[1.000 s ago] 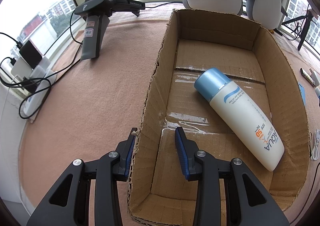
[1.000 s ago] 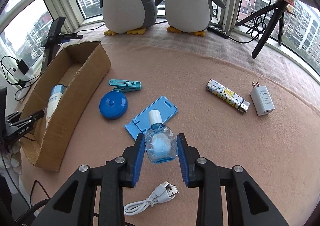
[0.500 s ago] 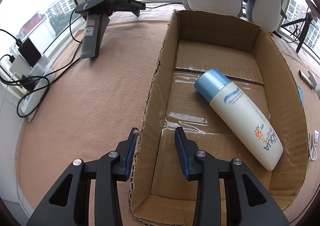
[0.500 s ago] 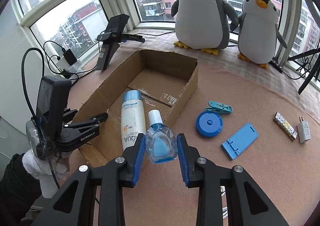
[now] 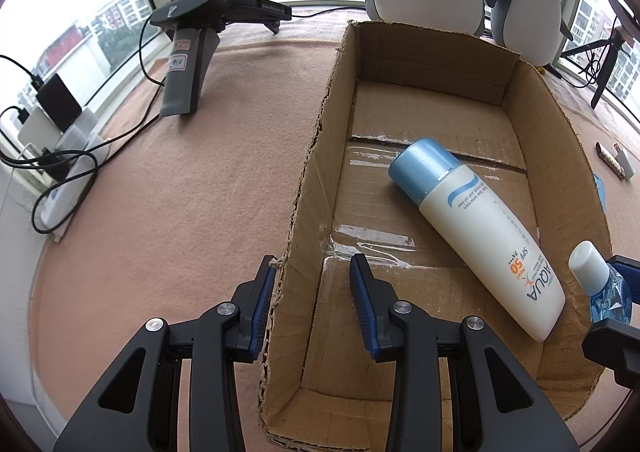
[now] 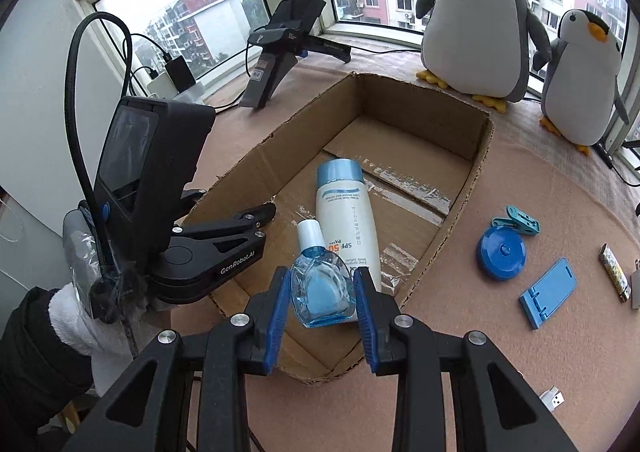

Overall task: Organize rigid objects
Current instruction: 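Carry the eye-drop bottle into the box and open the right gripper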

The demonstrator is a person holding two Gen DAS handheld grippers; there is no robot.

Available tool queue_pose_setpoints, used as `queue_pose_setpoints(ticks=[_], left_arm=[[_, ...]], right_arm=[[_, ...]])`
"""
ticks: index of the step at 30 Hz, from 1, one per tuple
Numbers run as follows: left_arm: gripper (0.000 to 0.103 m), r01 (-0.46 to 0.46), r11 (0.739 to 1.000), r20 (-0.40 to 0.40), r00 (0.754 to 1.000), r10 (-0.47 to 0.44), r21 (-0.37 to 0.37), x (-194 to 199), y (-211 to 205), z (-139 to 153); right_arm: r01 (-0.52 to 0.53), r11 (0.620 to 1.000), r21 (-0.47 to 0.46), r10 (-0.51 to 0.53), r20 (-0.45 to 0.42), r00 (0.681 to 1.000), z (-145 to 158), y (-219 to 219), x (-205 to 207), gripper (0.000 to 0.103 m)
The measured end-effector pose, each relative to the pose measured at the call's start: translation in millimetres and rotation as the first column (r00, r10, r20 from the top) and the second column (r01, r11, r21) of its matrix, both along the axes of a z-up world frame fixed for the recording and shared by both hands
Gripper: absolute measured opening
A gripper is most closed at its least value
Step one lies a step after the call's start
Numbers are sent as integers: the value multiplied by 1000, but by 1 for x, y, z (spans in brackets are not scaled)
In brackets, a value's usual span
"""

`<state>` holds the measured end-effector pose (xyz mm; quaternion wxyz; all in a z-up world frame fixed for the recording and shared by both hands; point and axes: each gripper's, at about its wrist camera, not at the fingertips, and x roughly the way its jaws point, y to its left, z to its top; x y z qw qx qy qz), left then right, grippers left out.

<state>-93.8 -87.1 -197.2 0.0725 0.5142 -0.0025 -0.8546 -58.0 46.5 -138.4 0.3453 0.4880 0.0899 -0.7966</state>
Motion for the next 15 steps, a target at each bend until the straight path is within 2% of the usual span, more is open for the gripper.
queue_pose_setpoints(ticks=[8, 11, 15], left_arm=[[35, 0, 1000, -1, 1000, 0, 0, 0, 0, 0], [35, 0, 1000, 0, 1000, 0, -1, 0, 0, 0], [35, 0, 1000, -1, 1000, 0, -4, 0, 1, 0]], right_arm=[[-16, 1000, 3, 16, 2, 1000, -2, -4, 3, 30], [-19, 1000, -1, 19, -6, 1000, 0, -4, 4, 36], [3, 1000, -10, -3, -3, 1000, 3, 1, 3, 36]])
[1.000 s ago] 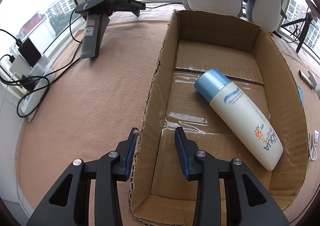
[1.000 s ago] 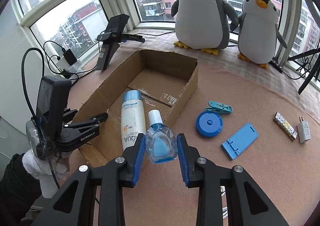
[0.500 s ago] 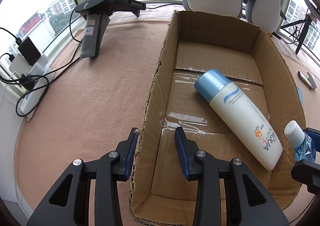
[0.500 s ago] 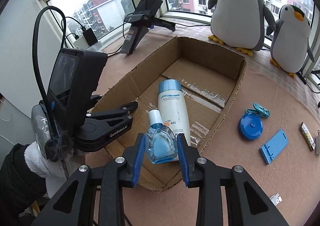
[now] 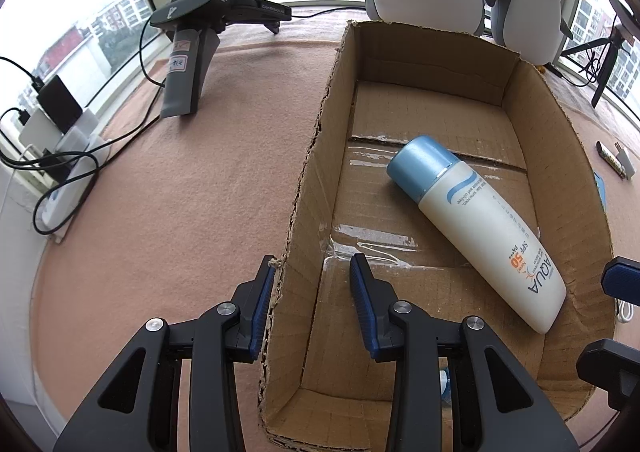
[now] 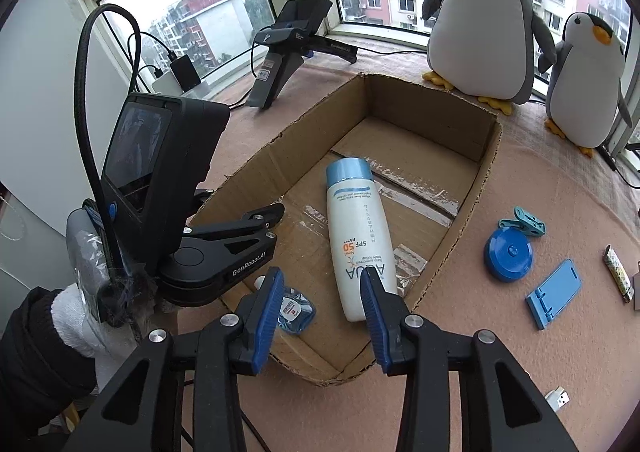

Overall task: Organize rigid objects
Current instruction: 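Carry the eye-drop bottle into the box and open the right gripper, then move the right gripper to the white USB cable and grasp it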

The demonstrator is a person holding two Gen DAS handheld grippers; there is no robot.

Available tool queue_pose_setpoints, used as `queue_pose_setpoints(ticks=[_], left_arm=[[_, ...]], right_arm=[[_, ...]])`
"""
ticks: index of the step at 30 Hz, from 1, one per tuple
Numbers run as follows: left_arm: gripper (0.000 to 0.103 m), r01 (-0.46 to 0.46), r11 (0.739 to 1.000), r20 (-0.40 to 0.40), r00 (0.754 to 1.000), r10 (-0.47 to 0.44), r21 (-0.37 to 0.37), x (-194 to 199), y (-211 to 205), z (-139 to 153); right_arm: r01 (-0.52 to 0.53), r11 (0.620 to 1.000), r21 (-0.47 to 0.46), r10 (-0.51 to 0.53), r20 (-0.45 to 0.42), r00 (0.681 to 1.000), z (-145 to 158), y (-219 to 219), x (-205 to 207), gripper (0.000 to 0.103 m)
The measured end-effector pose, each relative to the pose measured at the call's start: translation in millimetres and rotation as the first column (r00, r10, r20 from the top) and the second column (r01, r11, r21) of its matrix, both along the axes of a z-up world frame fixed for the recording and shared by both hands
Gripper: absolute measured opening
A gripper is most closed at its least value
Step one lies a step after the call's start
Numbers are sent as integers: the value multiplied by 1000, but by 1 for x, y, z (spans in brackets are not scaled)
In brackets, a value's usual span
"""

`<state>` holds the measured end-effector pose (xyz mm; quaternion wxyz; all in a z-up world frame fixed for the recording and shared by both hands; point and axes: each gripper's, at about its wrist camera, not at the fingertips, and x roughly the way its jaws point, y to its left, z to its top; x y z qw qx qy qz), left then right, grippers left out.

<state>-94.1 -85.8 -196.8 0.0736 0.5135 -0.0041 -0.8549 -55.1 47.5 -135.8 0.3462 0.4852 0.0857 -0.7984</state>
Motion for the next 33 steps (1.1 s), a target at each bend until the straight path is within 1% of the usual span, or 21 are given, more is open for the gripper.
queue_pose_setpoints(ticks=[7, 11, 14, 18, 23, 28, 33], left_arm=[[35, 0, 1000, 0, 1000, 0, 1, 0, 0, 0], [35, 2, 1000, -2, 1000, -2, 0, 0, 0, 0], [35, 1, 1000, -2, 1000, -1, 1, 0, 0, 0], [35, 4, 1000, -6, 1000, -4, -4, 0, 0, 0], [35, 9, 1000, -9, 1000, -9, -7, 1, 0, 0], [35, 11, 1000, -12, 1000, -11, -11, 1, 1, 0], [35, 11, 1000, -15, 1000, -11, -10, 1, 0, -1]], right_arm=[[78, 997, -14, -78, 9, 997, 6, 25, -2, 36], [158, 987, -18, -157, 20, 987, 8, 52, -3, 36], [230, 973, -12, -229, 31, 973, 8, 78, -4, 36], [346, 938, 5, -346, 46, 937, 5, 118, -2, 37], [475, 879, 45, -477, 74, 876, -10, 164, 1, 37], [552, 829, 91, -560, 106, 822, -27, 191, 3, 37], [584, 805, 107, -593, 173, 786, -46, 204, 1, 37]])
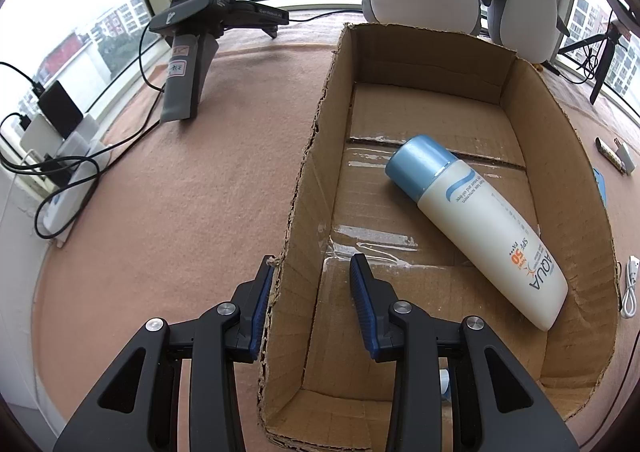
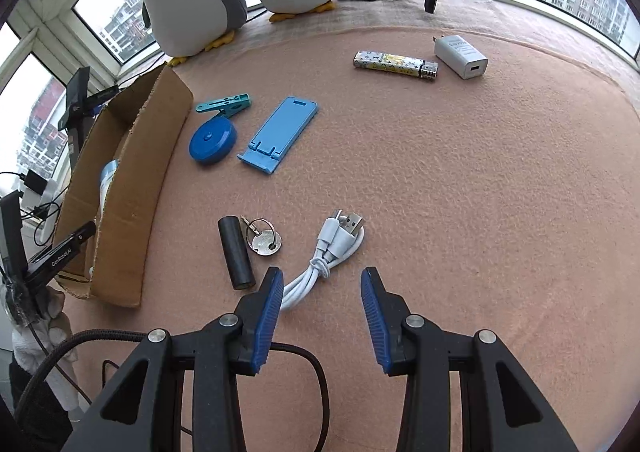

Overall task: Organize rigid objects
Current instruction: 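Move the right gripper to the white USB cable and grasp it, then carry the USB cable into the box and open the right gripper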

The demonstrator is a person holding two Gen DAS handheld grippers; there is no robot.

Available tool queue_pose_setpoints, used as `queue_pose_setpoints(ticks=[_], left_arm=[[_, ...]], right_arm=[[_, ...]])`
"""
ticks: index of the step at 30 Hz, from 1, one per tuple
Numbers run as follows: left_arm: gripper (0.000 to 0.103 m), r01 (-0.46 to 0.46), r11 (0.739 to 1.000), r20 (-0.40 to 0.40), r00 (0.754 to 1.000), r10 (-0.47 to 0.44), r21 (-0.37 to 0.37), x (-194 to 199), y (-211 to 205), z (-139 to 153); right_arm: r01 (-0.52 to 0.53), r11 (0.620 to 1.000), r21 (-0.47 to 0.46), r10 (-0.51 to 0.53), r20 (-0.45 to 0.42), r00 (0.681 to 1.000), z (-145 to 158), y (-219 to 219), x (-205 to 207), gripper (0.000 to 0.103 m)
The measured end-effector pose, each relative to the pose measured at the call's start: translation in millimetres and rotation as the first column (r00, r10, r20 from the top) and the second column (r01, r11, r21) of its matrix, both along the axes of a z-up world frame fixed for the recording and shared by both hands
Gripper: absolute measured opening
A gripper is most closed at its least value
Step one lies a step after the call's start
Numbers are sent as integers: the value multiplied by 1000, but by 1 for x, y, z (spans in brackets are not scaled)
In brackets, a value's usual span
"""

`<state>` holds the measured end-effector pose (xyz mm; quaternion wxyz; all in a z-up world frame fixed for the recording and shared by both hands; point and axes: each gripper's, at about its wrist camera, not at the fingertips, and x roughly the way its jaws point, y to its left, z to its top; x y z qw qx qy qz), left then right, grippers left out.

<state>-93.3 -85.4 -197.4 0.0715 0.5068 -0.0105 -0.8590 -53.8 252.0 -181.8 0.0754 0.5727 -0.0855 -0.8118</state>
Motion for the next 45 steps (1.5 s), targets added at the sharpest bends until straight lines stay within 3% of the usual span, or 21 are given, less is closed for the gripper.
queue_pose_setpoints(ticks=[12, 18, 30, 39, 45], left_arm=[[35, -4, 1000, -3, 1000, 4, 8, 0, -1, 0], [35, -5, 1000, -3, 1000, 5, 8, 0, -1, 0], [35, -5, 1000, -3, 1000, 5, 9, 1, -1, 0], [35, -4, 1000, -3, 1000, 4, 9, 1, -1, 0], [35, -6, 1000, -3, 1000, 6, 12, 2, -2, -1]], right_arm=[[33, 998, -46, -30, 58, 998, -21, 4, -11, 37], [22, 999, -26, -20, 55, 998, -21, 1, -16, 36], [-93, 985, 146, 91, 18, 996, -20, -13, -21, 19], [-99, 970, 223, 106, -20, 994, -20, -11, -47, 19], [-82, 975, 207, 96, -56, 994, -10, -14, -62, 17]])
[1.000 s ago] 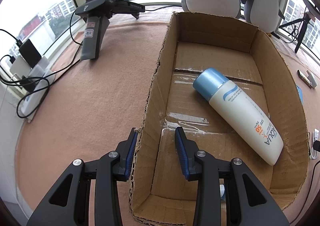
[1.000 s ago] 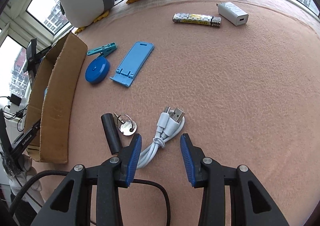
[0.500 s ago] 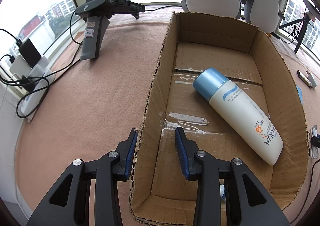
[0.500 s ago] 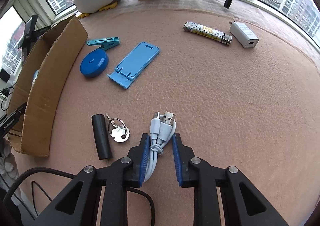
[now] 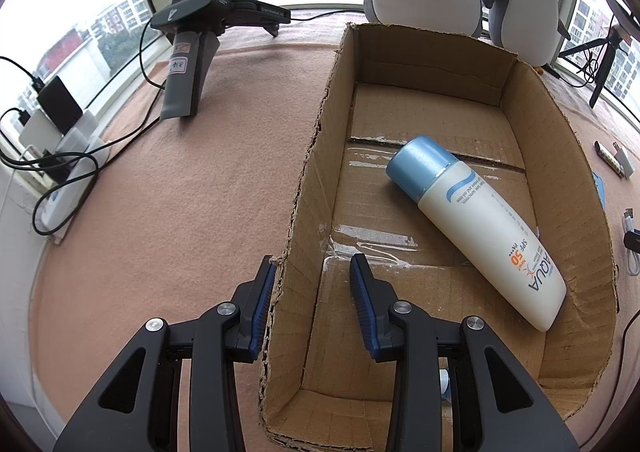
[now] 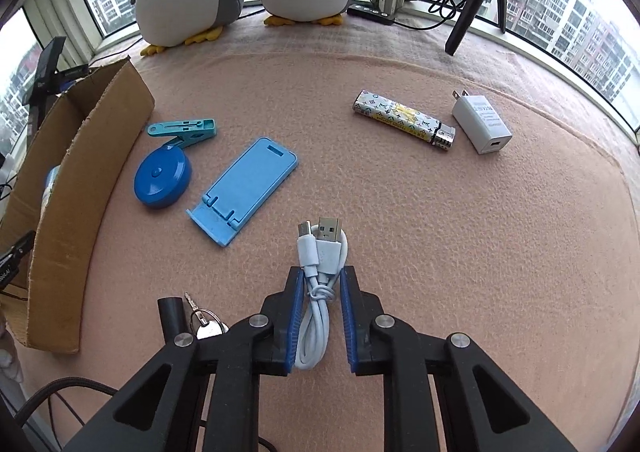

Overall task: Organize rigid objects
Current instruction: 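Carry the USB cable into the box and open the right gripper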

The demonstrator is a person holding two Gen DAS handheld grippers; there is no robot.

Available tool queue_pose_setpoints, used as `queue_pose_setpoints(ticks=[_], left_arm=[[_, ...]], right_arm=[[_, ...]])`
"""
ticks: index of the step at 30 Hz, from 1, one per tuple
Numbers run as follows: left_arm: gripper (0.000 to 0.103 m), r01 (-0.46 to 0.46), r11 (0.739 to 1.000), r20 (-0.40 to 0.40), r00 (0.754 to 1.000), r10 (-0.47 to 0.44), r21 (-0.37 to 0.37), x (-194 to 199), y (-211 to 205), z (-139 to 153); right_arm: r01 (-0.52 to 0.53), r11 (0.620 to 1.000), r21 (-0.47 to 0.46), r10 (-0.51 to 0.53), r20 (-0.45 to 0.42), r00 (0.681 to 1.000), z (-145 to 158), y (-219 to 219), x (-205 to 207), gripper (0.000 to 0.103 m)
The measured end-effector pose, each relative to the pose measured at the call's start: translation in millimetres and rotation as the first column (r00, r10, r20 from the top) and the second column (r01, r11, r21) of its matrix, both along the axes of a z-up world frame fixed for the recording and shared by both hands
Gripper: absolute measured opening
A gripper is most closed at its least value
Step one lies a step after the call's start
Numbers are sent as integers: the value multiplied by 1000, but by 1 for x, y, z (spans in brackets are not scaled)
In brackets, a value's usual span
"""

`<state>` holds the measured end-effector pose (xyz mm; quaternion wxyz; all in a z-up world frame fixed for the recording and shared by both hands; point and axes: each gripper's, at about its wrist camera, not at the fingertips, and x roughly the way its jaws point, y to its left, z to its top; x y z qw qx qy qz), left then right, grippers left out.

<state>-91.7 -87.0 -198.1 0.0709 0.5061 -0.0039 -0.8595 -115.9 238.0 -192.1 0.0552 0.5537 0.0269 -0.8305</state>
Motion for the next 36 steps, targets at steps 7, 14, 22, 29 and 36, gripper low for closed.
queue_pose_setpoints(ticks=[7, 14, 22, 29, 36], left_arm=[[35, 0, 1000, 0, 1000, 0, 1, 0, 0, 0], [35, 0, 1000, 0, 1000, 0, 1, 0, -1, 0], [35, -3, 1000, -3, 1000, 3, 5, 2, -2, -1], [35, -4, 1000, -3, 1000, 4, 8, 2, -2, -2], [35, -4, 1000, -3, 1000, 4, 8, 2, -2, -1]], right_arm=[[-65, 997, -39, 61, -83, 995, 36, -29, -4, 16], [-171, 982, -85, 158, -143, 977, 65, -73, -3, 16], [-278, 955, -103, 259, -162, 952, 72, -125, -4, 16], [-336, 935, -112, 316, -163, 935, 70, -160, -9, 16], [-373, 921, -113, 355, -148, 923, 62, -186, -12, 17]])
